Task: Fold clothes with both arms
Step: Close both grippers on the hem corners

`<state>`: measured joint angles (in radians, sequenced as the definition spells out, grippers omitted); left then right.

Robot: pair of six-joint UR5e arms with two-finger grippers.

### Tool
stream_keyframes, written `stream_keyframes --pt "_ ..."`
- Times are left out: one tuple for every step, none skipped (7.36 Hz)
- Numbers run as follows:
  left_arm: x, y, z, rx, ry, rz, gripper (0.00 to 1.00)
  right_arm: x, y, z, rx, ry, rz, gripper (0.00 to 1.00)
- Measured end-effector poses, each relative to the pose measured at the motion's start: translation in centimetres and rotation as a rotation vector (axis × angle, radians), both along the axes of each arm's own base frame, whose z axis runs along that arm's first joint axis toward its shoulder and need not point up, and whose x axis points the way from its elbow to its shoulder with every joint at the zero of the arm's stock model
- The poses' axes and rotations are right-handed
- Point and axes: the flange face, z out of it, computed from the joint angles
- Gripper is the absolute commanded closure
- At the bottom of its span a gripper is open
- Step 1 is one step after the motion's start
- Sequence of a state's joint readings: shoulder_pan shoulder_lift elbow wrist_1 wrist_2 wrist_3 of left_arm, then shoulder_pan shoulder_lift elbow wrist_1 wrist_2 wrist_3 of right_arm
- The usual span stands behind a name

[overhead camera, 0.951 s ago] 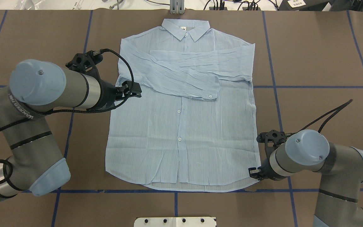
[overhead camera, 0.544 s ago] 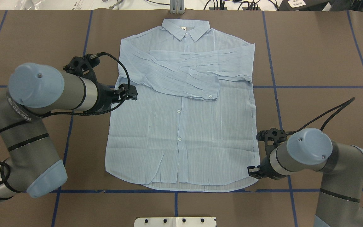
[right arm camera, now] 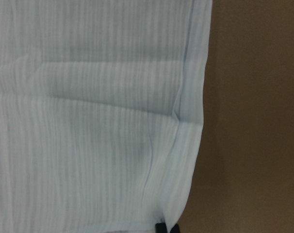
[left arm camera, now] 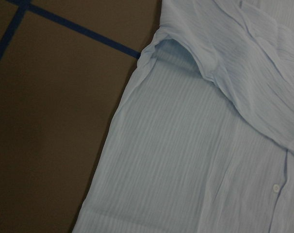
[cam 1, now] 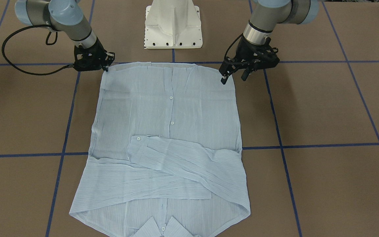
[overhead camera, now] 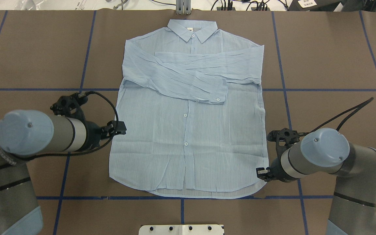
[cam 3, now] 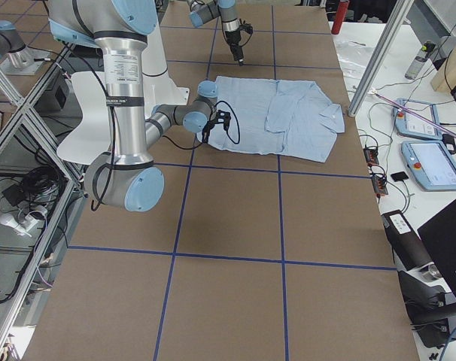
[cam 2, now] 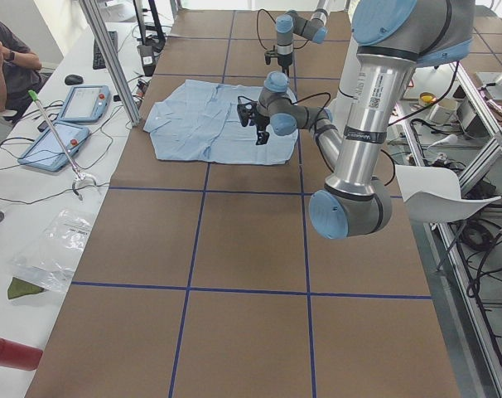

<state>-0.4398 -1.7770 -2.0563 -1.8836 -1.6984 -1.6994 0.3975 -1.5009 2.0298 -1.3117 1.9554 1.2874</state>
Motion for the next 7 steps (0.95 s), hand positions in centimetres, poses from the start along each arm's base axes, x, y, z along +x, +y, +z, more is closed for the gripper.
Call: stream_keyframes --pt "1.4 2.6 1.2 -0.037 -0.026 -0.001 0.08 0.3 -0.1 -0.4 0.001 -0.008 0.004 1.0" --pt "2.7 4.3 2.1 -0.063 -0.064 0.001 0.1 0.5 -0.2 -0.7 0.003 -0.015 0.006 1.0" --pt "3.8 5.3 2.9 -0.08 -0.101 0.008 0.14 0.7 -0.1 -0.9 0.005 -0.019 0.007 1.0" --pt "4.8 5.6 3.8 -0.09 -0.131 0.012 0.21 0.7 -0.1 -1.0 0.005 -0.02 0.007 1.0" --pt "5.8 5.6 4.4 -0.095 -0.149 0.014 0.3 0.7 -0.1 -0.9 0.005 -0.019 0.007 1.0" --pt "6.6 5.5 4.6 -0.097 -0.157 0.015 0.36 0.7 -0.1 -0.9 0.004 -0.018 0.007 1.0" --pt "7.1 5.4 4.6 -0.097 -0.16 0.016 0.4 0.8 -0.2 -0.9 0.004 -0.018 0.008 1.0"
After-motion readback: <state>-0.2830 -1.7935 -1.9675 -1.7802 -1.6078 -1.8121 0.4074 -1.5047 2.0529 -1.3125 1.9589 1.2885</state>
